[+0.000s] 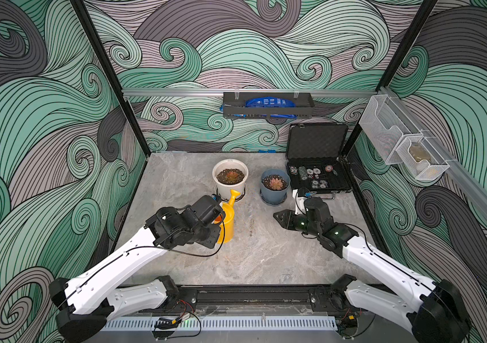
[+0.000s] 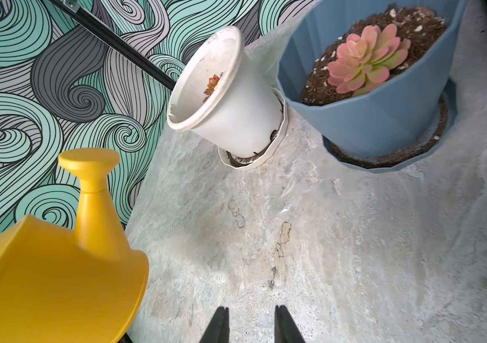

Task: Water the succulent around the soil edge
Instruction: Water the soil of the potted plant with water.

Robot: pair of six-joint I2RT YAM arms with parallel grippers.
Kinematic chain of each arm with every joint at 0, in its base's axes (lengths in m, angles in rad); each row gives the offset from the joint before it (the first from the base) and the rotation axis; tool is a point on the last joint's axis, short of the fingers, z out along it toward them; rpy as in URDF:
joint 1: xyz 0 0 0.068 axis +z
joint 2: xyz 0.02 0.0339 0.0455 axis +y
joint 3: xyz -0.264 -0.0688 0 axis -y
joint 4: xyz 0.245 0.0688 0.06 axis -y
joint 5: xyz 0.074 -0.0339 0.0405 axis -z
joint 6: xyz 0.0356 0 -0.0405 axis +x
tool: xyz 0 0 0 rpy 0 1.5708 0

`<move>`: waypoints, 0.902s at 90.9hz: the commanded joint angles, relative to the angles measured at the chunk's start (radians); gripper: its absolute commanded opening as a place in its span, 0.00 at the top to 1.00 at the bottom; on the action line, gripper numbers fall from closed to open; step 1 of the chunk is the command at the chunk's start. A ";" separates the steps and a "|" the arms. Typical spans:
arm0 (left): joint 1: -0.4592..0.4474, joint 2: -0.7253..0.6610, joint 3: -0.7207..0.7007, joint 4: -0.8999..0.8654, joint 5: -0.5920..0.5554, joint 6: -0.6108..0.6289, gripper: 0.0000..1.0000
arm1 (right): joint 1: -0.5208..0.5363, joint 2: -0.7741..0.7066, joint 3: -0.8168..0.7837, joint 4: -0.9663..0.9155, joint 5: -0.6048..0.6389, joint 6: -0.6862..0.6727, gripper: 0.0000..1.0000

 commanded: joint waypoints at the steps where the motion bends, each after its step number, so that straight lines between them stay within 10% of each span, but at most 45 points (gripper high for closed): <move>1: 0.068 0.068 0.087 -0.032 0.103 0.041 1.00 | 0.004 0.002 0.018 0.019 0.030 -0.017 0.70; 82: 0.269 0.549 0.553 -0.132 0.329 0.089 1.00 | -0.011 -0.024 -0.031 0.100 -0.045 -0.033 0.57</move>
